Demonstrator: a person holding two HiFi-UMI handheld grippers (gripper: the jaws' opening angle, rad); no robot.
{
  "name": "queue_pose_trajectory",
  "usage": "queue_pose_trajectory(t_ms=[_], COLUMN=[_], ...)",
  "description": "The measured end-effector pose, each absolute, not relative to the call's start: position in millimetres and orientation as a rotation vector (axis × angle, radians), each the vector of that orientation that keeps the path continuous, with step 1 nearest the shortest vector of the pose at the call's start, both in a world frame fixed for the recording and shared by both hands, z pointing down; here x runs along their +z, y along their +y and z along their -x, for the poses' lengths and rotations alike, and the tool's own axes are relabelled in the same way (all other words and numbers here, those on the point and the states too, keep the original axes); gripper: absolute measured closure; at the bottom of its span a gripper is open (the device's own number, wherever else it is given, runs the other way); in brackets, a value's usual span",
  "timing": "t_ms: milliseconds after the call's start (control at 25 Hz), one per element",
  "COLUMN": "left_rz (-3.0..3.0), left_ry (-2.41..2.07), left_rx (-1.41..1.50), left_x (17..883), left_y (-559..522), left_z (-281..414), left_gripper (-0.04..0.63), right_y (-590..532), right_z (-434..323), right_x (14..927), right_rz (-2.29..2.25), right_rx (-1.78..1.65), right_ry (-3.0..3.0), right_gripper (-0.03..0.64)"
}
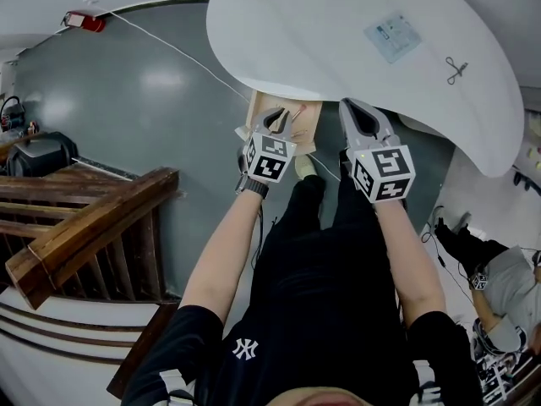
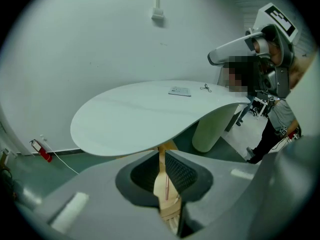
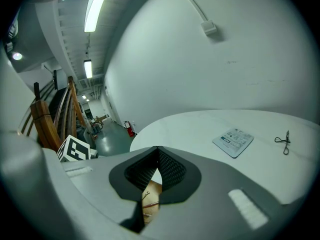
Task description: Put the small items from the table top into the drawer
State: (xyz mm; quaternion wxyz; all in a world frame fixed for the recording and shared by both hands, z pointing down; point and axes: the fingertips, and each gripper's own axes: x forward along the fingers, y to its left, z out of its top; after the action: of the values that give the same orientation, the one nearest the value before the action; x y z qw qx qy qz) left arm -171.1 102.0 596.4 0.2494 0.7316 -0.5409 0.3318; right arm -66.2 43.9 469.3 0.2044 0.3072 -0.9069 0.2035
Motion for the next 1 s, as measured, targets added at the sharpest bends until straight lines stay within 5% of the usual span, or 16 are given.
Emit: queue_pose_trajectory(t_ms=[1000], left_rz=[-2.284], left_ry=[-1.4], left_rx=[0.877], left_x=[507.9], left_y=[-62.4], left_z=[22.9], left_gripper=[0.55], right_y=[-62.5], right_z=[-57.3], right_x=[442.6], right_rz=[-1.056], right_rx=[0.593], right_ry=[-2.506], right_gripper=[0.595])
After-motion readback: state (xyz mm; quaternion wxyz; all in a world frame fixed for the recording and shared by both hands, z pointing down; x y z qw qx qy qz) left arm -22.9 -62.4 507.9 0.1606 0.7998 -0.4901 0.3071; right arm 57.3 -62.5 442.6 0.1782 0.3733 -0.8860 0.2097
